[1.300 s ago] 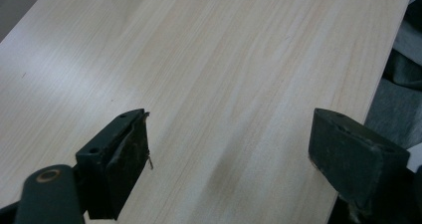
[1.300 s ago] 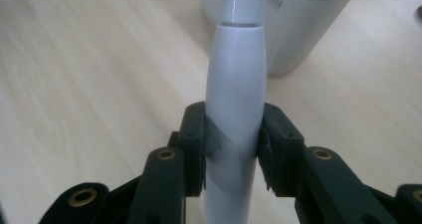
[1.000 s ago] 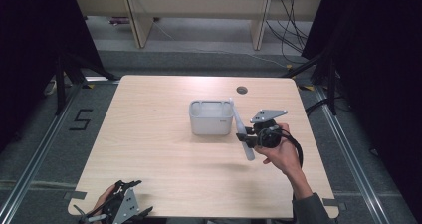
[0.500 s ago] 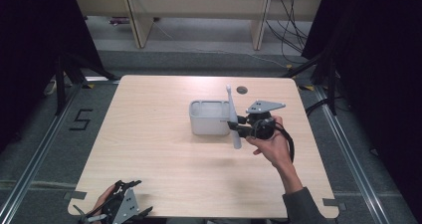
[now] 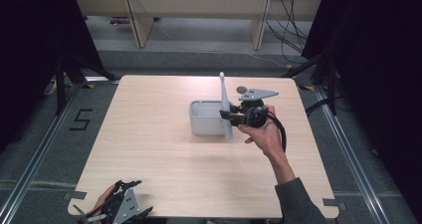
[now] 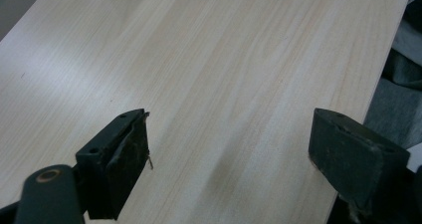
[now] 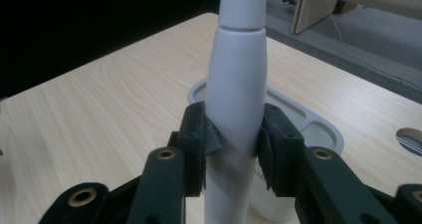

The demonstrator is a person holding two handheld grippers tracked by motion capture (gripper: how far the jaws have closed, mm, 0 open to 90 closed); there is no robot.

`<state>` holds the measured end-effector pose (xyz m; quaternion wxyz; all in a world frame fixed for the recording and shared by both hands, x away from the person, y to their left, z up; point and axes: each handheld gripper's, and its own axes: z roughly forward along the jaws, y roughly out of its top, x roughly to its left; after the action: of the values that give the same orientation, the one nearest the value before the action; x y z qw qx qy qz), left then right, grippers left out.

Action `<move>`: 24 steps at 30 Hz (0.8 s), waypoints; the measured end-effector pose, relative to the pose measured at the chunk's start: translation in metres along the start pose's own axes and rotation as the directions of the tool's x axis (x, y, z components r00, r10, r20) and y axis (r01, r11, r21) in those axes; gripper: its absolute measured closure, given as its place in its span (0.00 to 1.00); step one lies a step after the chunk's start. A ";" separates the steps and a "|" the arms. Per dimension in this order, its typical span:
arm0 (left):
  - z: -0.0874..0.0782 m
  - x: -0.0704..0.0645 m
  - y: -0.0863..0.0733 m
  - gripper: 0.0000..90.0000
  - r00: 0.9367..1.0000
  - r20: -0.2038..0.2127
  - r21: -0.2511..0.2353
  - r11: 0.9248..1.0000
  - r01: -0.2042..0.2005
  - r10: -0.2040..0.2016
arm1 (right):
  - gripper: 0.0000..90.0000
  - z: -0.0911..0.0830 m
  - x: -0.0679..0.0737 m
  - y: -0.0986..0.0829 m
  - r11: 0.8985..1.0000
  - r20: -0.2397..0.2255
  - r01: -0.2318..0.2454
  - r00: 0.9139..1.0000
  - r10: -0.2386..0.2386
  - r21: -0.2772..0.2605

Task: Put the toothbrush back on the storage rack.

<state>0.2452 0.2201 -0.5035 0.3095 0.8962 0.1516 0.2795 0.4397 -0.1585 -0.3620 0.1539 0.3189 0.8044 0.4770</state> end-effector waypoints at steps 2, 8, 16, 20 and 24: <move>0.000 0.000 0.000 0.17 1.000 -0.001 -0.001 1.000 0.000 0.000 | 0.74 0.002 0.000 0.004 1.000 -0.012 -0.012 1.000 0.012 -0.005; 0.000 0.000 0.000 0.17 1.000 0.000 -0.002 1.000 0.001 -0.001 | 0.74 0.010 0.001 0.019 1.000 -0.014 -0.019 1.000 0.019 -0.015; 0.001 -0.001 0.000 0.17 1.000 -0.007 -0.006 1.000 0.007 -0.008 | 0.74 0.016 -0.002 0.039 0.999 0.000 -0.003 1.000 0.003 -0.043; 0.000 0.000 0.000 0.17 1.000 0.001 0.001 1.000 -0.003 0.003 | 0.74 0.019 -0.002 0.043 0.998 -0.015 -0.025 1.000 0.024 -0.050; 0.000 0.000 0.000 0.17 1.000 0.003 0.003 1.000 0.001 -0.001 | 0.74 0.022 -0.004 0.049 0.999 0.012 -0.020 1.000 0.020 -0.039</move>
<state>0.2450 0.2201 -0.5031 0.3086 0.8970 0.1517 0.2776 0.4734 -0.1298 -0.3305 0.1605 0.3269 0.7907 0.4921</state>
